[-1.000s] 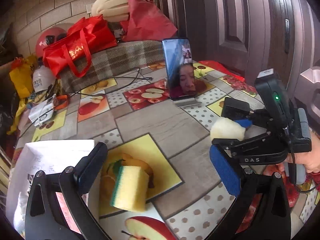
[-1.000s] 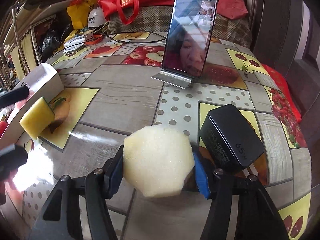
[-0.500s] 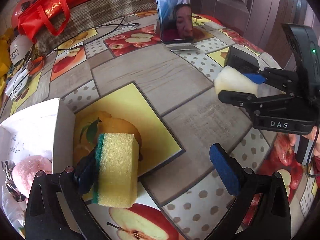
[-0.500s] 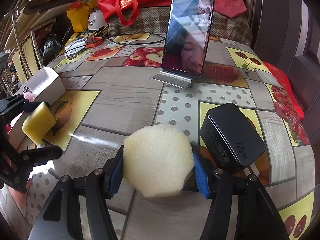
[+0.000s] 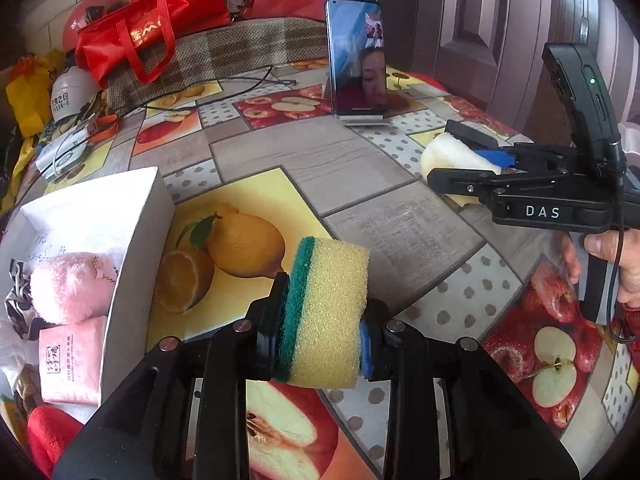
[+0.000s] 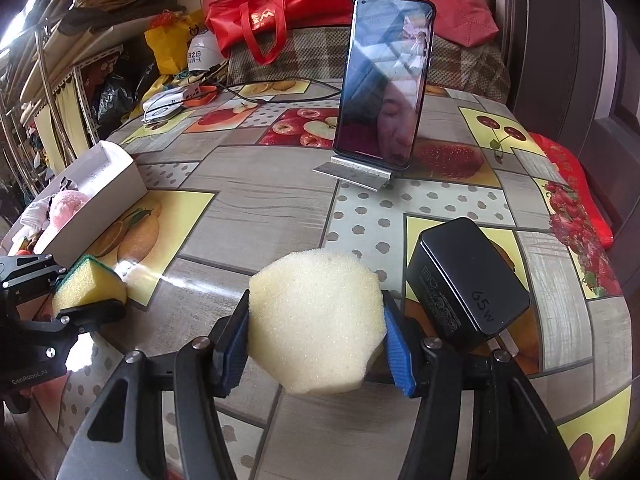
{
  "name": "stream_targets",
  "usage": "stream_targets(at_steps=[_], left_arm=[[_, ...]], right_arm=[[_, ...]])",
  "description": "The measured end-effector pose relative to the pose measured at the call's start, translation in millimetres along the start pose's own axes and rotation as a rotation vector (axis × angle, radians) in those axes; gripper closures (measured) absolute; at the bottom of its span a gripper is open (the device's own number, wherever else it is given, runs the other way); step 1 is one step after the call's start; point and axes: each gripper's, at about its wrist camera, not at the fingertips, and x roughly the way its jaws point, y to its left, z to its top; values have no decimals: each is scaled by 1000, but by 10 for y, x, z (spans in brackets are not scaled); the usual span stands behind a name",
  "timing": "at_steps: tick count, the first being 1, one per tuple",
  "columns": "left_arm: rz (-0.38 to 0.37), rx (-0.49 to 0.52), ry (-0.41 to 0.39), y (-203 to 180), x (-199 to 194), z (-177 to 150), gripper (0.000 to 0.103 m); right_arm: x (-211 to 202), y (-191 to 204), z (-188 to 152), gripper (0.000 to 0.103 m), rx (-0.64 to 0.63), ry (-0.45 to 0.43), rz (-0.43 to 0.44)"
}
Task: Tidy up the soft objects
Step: 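Carry the sponge and cream foam over the white tray and open both tools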
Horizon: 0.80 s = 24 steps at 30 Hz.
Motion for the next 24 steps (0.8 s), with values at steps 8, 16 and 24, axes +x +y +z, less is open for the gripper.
stream_targets(at_steps=[8,16,24], left_arm=[[17,11,-297,-248,-539,-76,75],[-3,-74,-518,-352,-1060,70,75],[-16,-126,-587,-262,-1333,150,75]], right_arm=[[-585,209,-159,45,-24,-292,-9],[-1172,343,-319,45,24,-538,-16],[-1371,344,-253,45,90,-605,-3]])
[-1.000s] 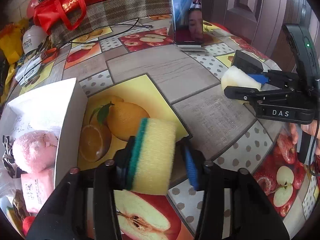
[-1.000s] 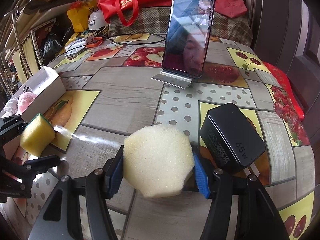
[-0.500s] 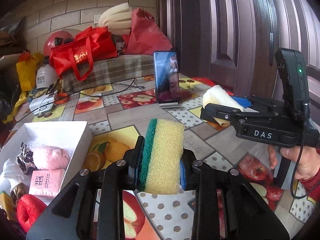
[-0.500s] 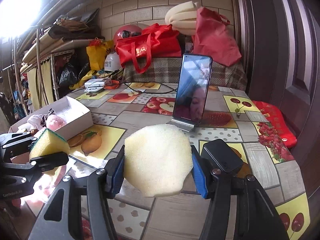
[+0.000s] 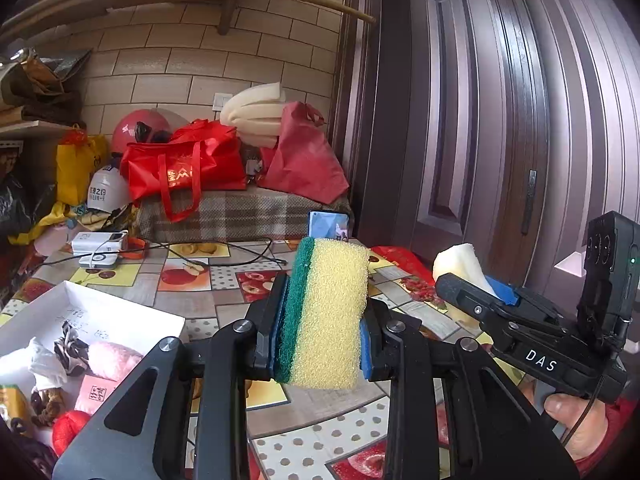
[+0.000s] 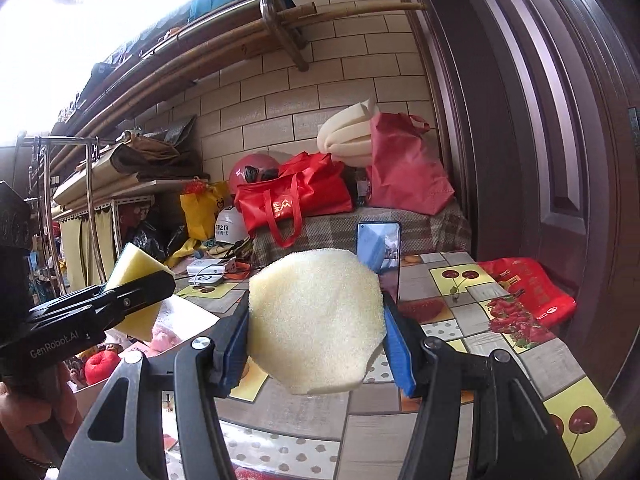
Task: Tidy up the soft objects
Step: 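Carry the sponge and cream foam over the white tray and open both tools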
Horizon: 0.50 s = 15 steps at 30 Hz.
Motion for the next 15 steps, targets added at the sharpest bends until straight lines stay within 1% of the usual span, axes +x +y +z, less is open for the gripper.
stream_targets(at_steps=[3,8,15], left_arm=[[0,-13,-12,14,-54,23,75],[13,-22,-10,19,-86,16,75],[79,-50,15,199,-125,-22,75]], right_arm=[[-67,5,20,45,4,-11,-2],[-65,77,48,45,-1,-8,15],[28,257,32,45,-21,28,64]])
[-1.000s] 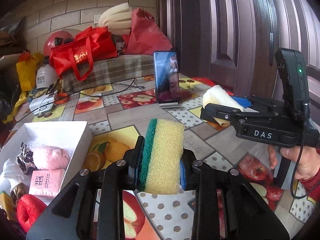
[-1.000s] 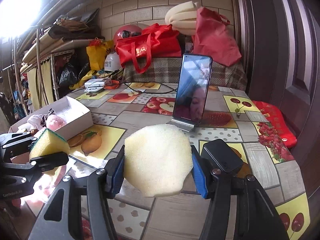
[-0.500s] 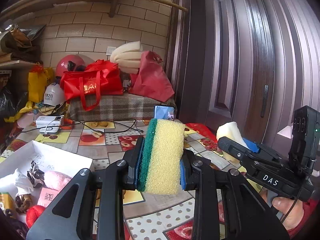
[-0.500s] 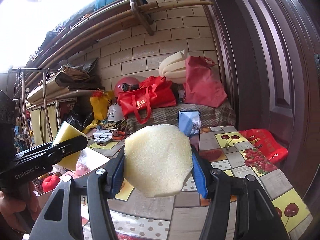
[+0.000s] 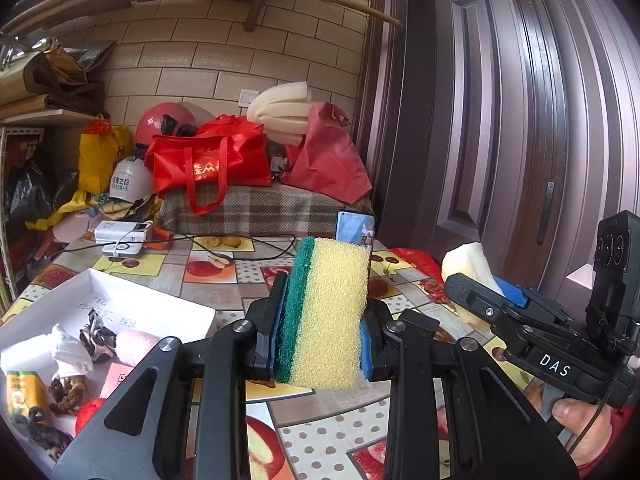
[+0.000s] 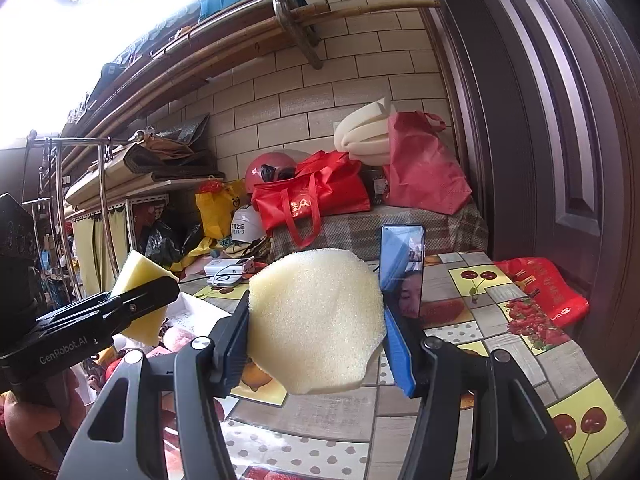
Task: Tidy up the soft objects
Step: 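Carry the sponge and cream foam over the white tray and open both tools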
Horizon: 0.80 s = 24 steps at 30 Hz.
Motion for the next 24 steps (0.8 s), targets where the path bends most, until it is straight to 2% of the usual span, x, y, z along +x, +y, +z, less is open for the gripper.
stream_targets(at_steps=[7,18,24], left_arm=[[100,-27,-3,310,-76,17,75],[211,-108,-30,912,-138,47,75],[272,-173,-14,1320,-169,37,75]], right_arm=[[117,230,70,45,-22,25,55],[395,693,174,45,-90,76,137],[666,954,196,45,-108,134,177]])
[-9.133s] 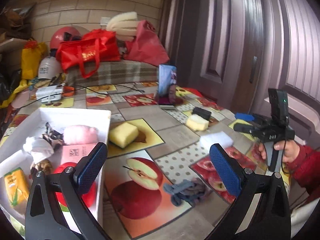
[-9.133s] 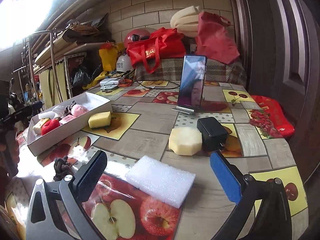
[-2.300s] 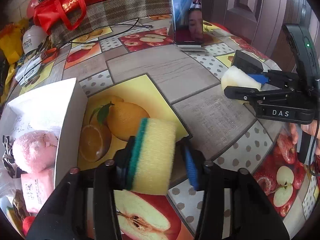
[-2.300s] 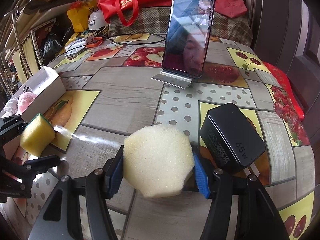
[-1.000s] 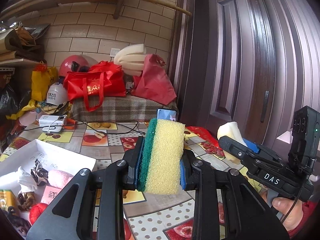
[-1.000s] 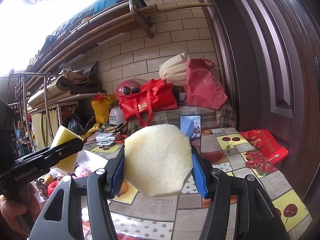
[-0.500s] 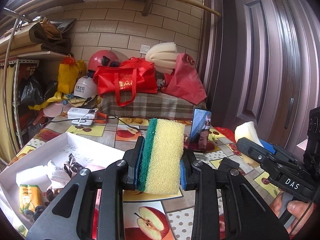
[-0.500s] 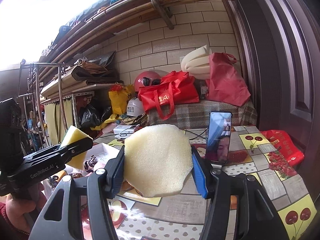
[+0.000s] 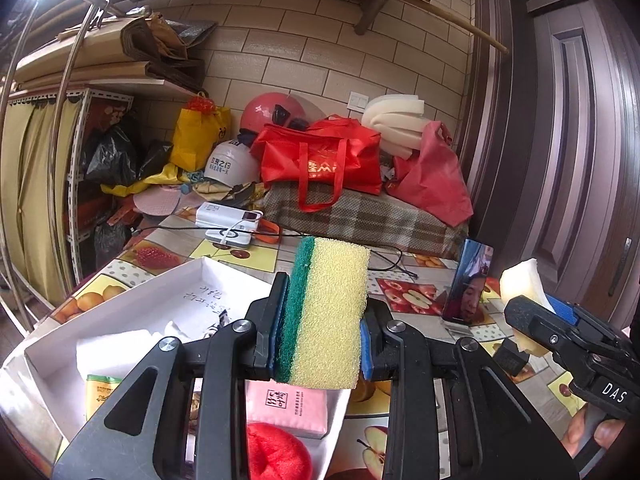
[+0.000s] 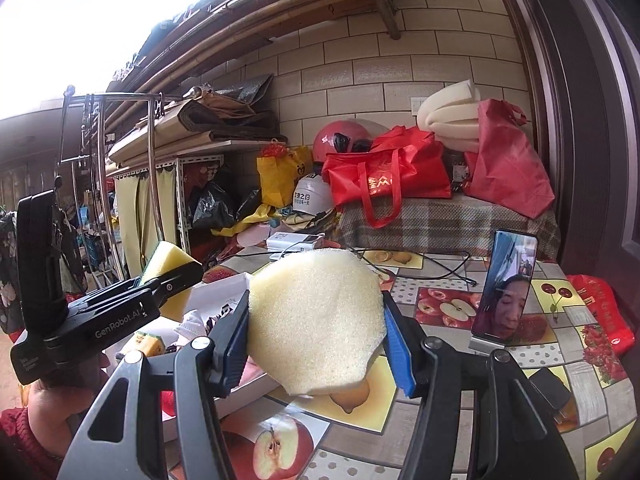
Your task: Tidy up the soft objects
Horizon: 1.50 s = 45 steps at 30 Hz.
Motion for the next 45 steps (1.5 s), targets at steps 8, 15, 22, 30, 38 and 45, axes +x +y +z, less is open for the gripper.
stream_targets(at_steps=[8,15,22,30,38,45], left_arm=[[234,-119,-38,987,-116,121,74],[192,-148,60,1123,104,-42,73],[232,-138,-7,1011,28,-37,0],[225,-142,-50,999,-92,0,0],[248,-7,46,450,-136,24,0],[340,85,107,-281,-308,-115,0]], right_arm=[[625,342,47,45,46,143,128],[1122,720,-122,45,31,260,176],[1111,855,-205,0,-18,201,144],[789,796,-175,0,-86,108,41],[148,534,-118,0,-100,-45,-239],[-398,-65,-144,0,65,-84,-297]])
